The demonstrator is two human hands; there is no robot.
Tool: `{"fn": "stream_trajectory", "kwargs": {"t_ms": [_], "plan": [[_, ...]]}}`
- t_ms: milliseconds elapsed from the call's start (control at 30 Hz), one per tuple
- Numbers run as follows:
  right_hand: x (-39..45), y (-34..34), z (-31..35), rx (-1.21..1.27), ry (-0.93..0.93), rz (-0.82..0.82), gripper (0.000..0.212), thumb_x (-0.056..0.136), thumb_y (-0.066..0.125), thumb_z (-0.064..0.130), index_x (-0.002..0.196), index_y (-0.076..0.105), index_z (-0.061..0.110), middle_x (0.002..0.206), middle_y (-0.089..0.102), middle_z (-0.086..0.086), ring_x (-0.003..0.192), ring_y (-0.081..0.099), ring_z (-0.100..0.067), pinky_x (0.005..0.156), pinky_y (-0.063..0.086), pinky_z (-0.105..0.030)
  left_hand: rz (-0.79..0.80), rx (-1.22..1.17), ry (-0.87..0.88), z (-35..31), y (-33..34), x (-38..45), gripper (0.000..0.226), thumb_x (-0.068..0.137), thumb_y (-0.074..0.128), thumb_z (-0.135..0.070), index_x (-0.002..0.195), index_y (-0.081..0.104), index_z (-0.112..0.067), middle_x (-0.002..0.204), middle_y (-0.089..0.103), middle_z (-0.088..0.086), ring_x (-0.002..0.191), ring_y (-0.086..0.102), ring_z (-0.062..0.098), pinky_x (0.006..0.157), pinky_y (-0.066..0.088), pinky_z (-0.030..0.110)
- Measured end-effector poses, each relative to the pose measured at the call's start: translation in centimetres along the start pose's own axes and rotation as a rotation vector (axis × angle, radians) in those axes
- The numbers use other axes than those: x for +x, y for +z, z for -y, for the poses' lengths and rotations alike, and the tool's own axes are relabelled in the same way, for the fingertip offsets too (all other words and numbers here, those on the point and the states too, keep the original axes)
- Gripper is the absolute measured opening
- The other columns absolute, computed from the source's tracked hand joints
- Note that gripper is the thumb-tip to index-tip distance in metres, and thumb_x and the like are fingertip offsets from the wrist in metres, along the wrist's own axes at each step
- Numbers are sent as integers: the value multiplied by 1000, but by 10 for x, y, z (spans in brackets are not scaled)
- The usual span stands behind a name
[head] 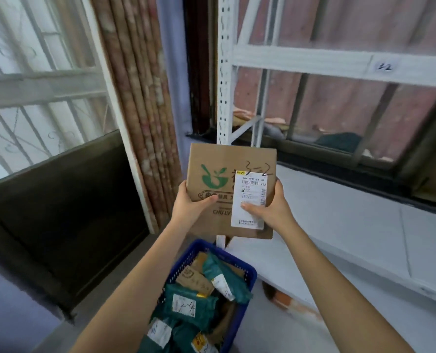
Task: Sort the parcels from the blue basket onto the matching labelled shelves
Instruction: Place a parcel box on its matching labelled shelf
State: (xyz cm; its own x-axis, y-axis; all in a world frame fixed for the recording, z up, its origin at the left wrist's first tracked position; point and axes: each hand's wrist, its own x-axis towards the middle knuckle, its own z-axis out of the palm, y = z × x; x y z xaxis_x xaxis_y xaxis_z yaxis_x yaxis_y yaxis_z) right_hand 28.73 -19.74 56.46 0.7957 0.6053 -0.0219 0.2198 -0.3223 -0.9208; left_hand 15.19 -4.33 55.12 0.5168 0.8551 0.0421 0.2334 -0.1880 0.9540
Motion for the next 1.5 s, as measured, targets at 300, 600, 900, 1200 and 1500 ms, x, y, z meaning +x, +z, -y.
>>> {"fn": "stream_trajectory", "kwargs": {"t_ms": [300, 600, 900, 1200, 1500], "plan": [[-53, -101, 76, -29, -144, -252, 110, 68, 83, 28, 150, 9, 25, 142, 47, 4, 127, 48, -22, 96, 47, -42, 126, -75, 241, -120, 15, -25, 84, 68, 83, -35, 137, 39, -17, 121, 57, -6, 108, 54, 14, 86, 46, 29], [-110, -197, 140, -41, -324, -380, 97, 67, 84, 29, 141, 21, 28, 129, 56, 11, 113, 56, -14, 77, 49, -29, 121, -128, 426, -234, 25, -80, 79, 66, 83, -38, 131, 43, -19, 114, 58, -8, 107, 54, 14, 87, 43, 30], [-166, -271, 183, -58, -420, -491, 107, 63, 85, 37, 144, 16, 31, 128, 58, 9, 109, 60, -18, 63, 56, -29, 122, -152, 569, -323, 28, -141, 85, 66, 82, -42, 137, 40, -20, 127, 56, -3, 117, 53, 20, 100, 45, 45], [-180, -308, 215, -106, -527, -567, 102, 64, 85, 32, 141, 17, 35, 120, 57, 12, 108, 57, -13, 86, 54, -39, 125, -186, 658, -367, 37, -150, 87, 70, 79, -40, 141, 33, -17, 131, 51, -2, 105, 45, 11, 91, 39, 32], [-100, -298, 248, -171, -545, -635, 94, 66, 83, 33, 137, 21, 30, 120, 55, 9, 106, 58, -15, 80, 54, -35, 128, -209, 681, -394, 47, -61, 89, 67, 81, -40, 140, 35, -17, 129, 54, -1, 117, 51, 19, 95, 42, 35]]}}
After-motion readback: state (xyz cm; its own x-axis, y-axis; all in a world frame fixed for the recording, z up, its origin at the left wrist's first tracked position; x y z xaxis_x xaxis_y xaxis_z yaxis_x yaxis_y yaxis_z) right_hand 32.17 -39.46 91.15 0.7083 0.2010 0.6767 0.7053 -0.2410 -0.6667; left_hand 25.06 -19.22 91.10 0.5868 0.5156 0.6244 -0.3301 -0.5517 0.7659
